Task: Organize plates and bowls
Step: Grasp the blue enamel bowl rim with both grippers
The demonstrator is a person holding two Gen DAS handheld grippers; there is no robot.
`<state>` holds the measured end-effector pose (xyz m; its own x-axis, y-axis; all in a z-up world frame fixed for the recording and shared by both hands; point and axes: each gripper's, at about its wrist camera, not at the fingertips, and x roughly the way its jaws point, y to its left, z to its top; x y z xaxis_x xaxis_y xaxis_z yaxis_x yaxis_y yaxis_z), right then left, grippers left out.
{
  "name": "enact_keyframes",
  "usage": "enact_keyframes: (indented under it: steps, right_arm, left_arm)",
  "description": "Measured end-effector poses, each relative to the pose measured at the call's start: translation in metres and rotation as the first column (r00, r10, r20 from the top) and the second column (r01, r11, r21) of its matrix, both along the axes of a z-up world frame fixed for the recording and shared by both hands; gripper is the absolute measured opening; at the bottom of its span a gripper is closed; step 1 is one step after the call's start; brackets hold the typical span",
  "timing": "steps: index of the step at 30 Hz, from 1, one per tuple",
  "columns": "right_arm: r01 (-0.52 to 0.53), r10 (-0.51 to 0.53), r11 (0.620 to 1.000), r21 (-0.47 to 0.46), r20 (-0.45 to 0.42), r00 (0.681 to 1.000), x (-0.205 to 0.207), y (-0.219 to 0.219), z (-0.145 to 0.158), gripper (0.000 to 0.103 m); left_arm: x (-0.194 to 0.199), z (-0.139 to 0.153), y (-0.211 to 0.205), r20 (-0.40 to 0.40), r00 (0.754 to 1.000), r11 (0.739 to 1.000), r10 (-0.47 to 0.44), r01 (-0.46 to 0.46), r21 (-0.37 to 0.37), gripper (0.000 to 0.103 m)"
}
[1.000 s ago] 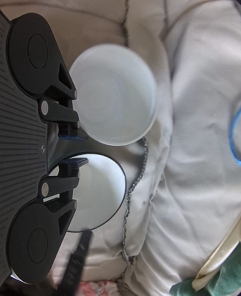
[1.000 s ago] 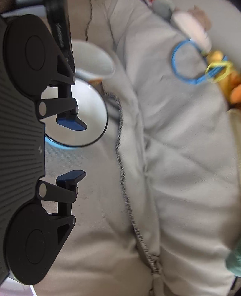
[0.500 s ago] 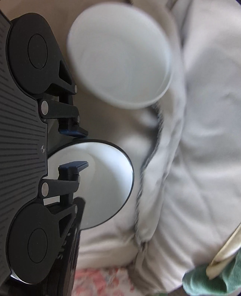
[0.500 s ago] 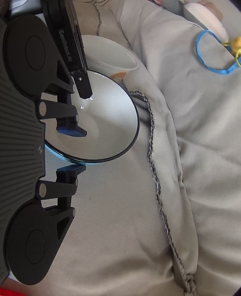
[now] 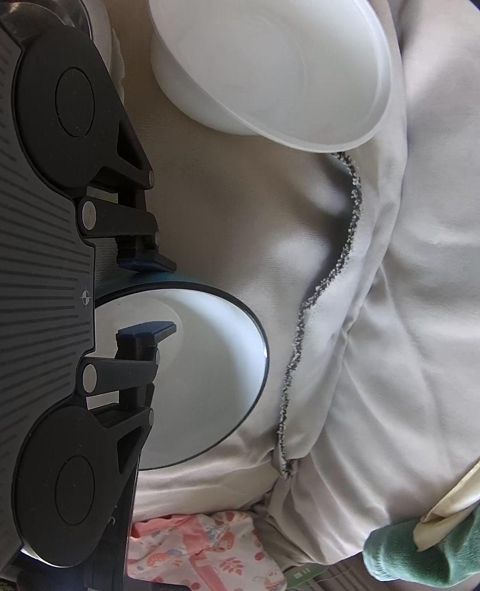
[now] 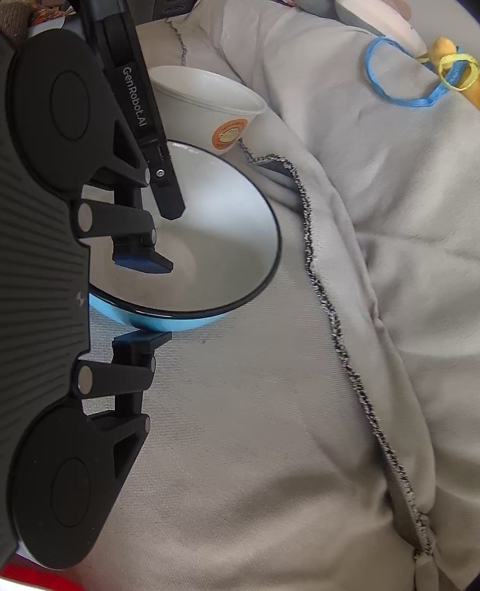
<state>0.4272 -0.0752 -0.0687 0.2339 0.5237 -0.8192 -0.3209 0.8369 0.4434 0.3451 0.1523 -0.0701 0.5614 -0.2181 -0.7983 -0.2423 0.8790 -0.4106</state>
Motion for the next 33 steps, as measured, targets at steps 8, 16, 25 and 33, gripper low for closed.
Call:
enact_keyframes:
  steps: [8, 16, 25, 33]
  right_arm:
    - [0.014, -0.014, 1.0, 0.014, 0.028, 0.999, 0.002, -0.003, 0.001, 0.033]
    - [0.015, -0.015, 1.0, -0.011, 0.017, 1.0, 0.008, -0.003, -0.007, 0.033]
    - [0.007, -0.007, 1.0, -0.009, 0.038, 0.999, 0.005, -0.002, -0.006, 0.033]
    - [0.006, -0.005, 1.0, -0.026, 0.041, 0.999, 0.001, 0.0, -0.004, 0.033]
  left_arm:
    - [0.001, -0.001, -0.002, -0.005, 1.0, 0.999, -0.02, 0.019, -0.031, 0.032]
    - [0.004, -0.004, -0.015, -0.013, 0.999, 0.998, -0.047, 0.047, 0.037, 0.03]
    - [0.007, -0.007, -0.018, -0.02, 0.998, 0.996, -0.066, 0.067, 0.064, 0.028]
    - [0.006, -0.005, -0.02, -0.023, 0.998, 0.995, -0.062, 0.064, 0.079, 0.028]
